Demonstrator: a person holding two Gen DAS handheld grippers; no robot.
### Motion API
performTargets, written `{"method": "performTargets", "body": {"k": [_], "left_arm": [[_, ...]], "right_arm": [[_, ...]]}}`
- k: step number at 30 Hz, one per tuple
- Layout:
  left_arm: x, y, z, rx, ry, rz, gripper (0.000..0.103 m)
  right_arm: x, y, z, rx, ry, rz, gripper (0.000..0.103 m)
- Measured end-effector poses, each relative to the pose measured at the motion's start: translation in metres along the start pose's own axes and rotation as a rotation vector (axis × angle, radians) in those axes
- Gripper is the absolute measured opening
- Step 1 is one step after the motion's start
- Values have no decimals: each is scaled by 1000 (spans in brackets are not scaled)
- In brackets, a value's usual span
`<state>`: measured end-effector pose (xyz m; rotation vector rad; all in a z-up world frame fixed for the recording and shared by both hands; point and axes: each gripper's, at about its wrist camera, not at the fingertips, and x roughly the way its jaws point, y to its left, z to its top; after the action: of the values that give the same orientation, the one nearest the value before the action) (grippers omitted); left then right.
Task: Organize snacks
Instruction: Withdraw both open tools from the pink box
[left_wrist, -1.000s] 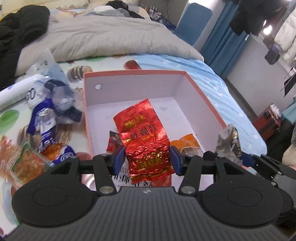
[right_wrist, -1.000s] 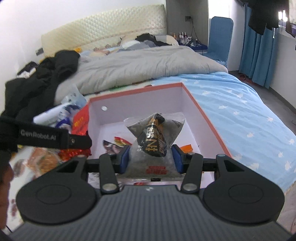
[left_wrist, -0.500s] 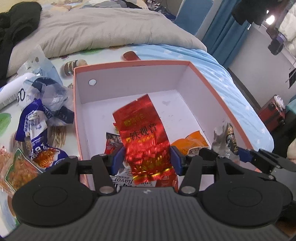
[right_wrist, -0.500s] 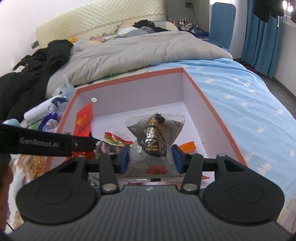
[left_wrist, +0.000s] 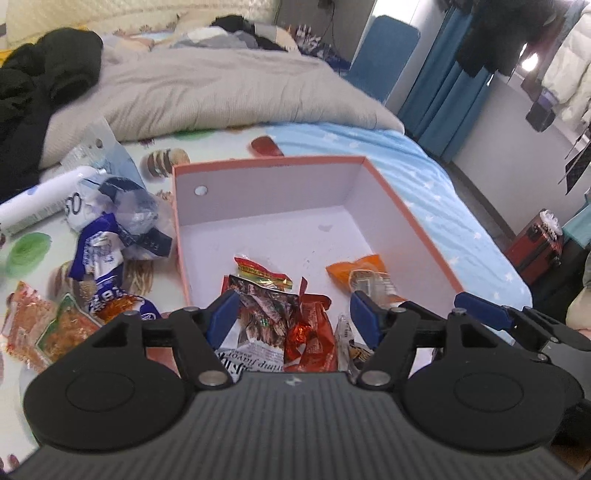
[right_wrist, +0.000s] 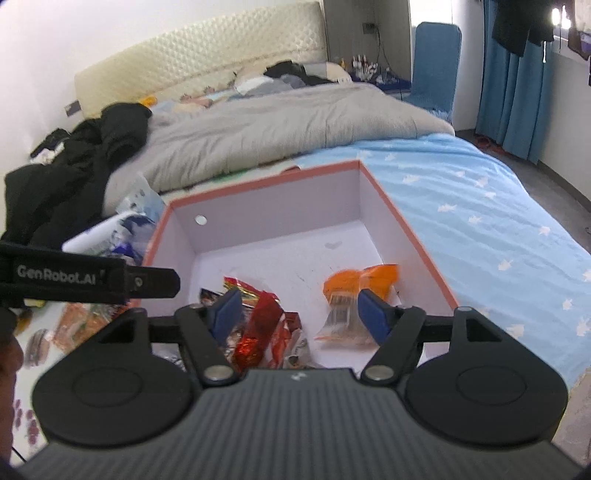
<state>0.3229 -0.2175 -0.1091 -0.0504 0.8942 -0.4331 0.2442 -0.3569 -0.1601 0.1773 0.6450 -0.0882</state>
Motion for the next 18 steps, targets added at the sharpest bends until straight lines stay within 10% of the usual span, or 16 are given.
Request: {"method": "performTargets", "body": {"k": [18], "left_arm": [[-132,6,-77,-5,-136,3,72]], "right_arm": [[-120,49,-49,-15,-123,47,71]]}}
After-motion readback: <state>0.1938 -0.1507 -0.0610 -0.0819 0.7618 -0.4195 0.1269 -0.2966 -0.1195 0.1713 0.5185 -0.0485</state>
